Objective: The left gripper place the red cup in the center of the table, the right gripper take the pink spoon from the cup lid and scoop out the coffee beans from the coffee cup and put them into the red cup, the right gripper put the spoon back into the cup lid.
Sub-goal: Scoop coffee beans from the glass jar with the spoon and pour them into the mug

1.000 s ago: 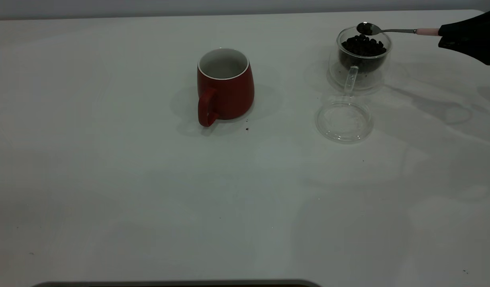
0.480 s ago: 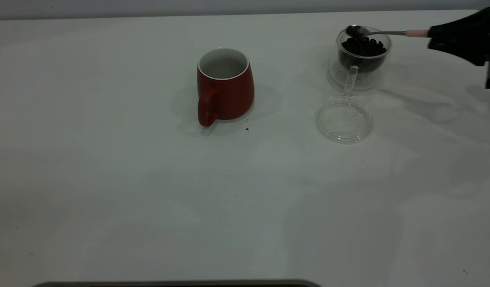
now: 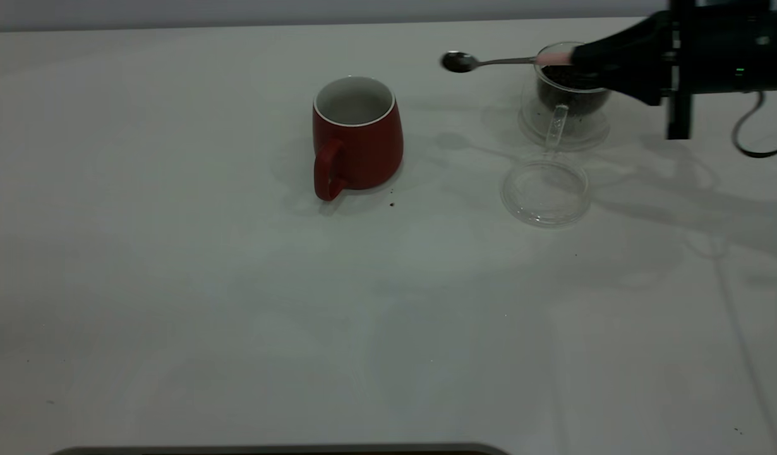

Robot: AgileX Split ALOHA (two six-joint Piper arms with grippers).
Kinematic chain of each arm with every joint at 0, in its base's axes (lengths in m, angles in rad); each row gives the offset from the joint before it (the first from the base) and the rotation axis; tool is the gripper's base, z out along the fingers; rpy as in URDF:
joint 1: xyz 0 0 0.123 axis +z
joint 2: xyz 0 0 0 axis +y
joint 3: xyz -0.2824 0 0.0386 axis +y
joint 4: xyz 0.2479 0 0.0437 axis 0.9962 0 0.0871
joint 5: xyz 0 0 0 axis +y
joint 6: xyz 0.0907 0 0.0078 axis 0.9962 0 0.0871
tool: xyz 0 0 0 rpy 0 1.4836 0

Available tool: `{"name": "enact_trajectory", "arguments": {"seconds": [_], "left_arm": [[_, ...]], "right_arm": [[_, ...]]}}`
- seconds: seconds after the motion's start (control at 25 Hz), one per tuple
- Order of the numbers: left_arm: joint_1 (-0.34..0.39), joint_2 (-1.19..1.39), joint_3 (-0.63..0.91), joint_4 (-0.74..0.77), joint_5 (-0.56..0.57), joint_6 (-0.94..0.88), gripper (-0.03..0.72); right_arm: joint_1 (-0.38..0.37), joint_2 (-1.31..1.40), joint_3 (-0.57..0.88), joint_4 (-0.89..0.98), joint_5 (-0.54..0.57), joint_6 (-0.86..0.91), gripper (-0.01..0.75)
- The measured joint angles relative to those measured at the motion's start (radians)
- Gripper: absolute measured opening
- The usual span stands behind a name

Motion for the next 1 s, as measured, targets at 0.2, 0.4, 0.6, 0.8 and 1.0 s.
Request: {"name": "enact_trajectory", "arguments": {"seconds": [0.2, 0.4, 0.6, 0.8, 1.0], "left_arm": [[0.000, 0.000, 0.000, 0.000, 0.000, 0.000, 0.569], [0.000, 0.000, 0.000, 0.000, 0.000, 0.000, 0.569], [0.000, 0.000, 0.000, 0.000, 0.000, 0.000, 0.569], [0.000, 0.000, 0.000, 0.000, 0.000, 0.000, 0.569], [0.000, 0.000, 0.000, 0.000, 0.000, 0.000, 0.569]], "right_arm": [[0.094, 0.000, 0.000, 0.041, 0.000, 0.000, 0.113], [0.156, 0.000, 0.000, 0.047, 0.000, 0.001, 0.113], [0.191, 0.000, 0.000, 0.047, 0.000, 0.001, 0.113], [0.194, 0.000, 0.000, 0.049, -0.035, 0.000, 0.113], [0.194, 0.000, -0.025, 0.048, -0.059, -0.008, 0.113]]}}
